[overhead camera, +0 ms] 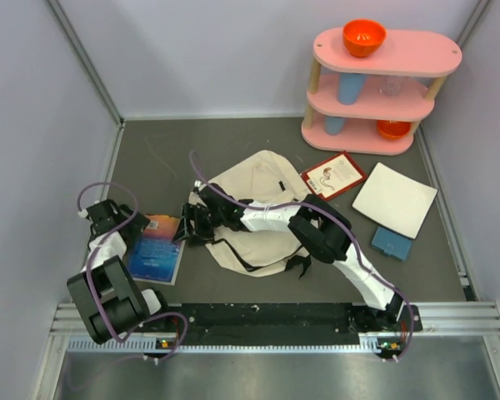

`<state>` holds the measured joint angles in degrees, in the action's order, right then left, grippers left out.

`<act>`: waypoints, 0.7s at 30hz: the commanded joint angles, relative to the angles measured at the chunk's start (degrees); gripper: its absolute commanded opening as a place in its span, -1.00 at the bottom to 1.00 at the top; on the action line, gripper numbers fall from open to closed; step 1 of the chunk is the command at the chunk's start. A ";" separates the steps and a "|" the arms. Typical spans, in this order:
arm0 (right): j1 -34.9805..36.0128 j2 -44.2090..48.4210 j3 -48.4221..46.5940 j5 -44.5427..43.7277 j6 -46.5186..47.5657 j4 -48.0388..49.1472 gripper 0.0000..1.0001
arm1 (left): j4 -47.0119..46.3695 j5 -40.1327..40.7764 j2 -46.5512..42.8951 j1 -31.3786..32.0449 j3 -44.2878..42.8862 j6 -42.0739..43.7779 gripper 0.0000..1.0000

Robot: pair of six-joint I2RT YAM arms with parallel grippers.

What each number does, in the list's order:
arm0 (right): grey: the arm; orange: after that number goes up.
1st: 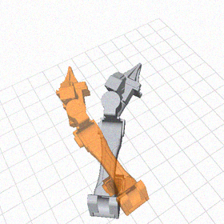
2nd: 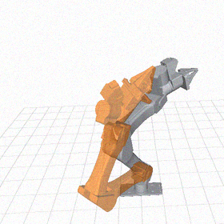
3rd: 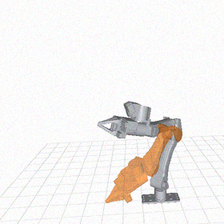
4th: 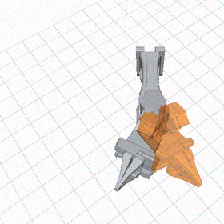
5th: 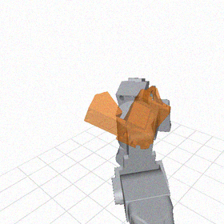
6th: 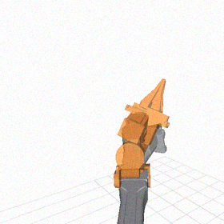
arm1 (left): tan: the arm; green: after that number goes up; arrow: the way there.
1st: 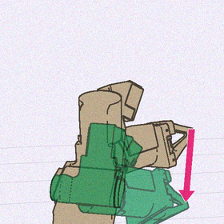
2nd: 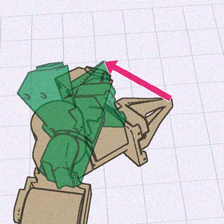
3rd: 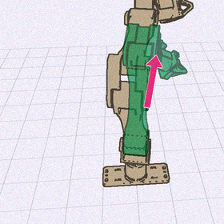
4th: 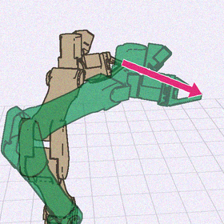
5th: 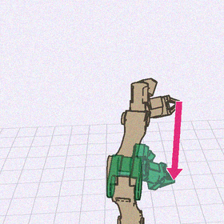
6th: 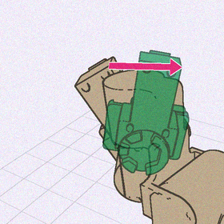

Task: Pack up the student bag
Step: Pick up the book from the center of the board.

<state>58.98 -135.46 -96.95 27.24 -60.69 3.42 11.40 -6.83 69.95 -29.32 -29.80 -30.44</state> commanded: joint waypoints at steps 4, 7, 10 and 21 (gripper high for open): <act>-0.09 -3.67 -7.54 1.76 -1.01 -1.74 0.30 | 0.03 -21.71 3.00 0.05 2.90 -2.07 0.53; -0.09 -5.17 -10.27 2.81 -1.19 -1.40 0.22 | -3.74 -27.35 1.07 0.05 6.85 -5.14 0.49; -0.09 -5.08 -11.25 2.46 -0.93 -1.31 0.10 | -1.84 -27.37 -1.39 -0.03 7.57 -4.20 0.47; -0.10 -3.32 -11.33 5.01 1.09 5.63 -0.01 | 4.15 -24.64 -12.30 -0.03 6.08 -2.35 0.46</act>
<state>58.06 -139.37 -104.27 31.92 -60.58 -1.83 7.77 -19.88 60.10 -31.24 -24.36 -29.78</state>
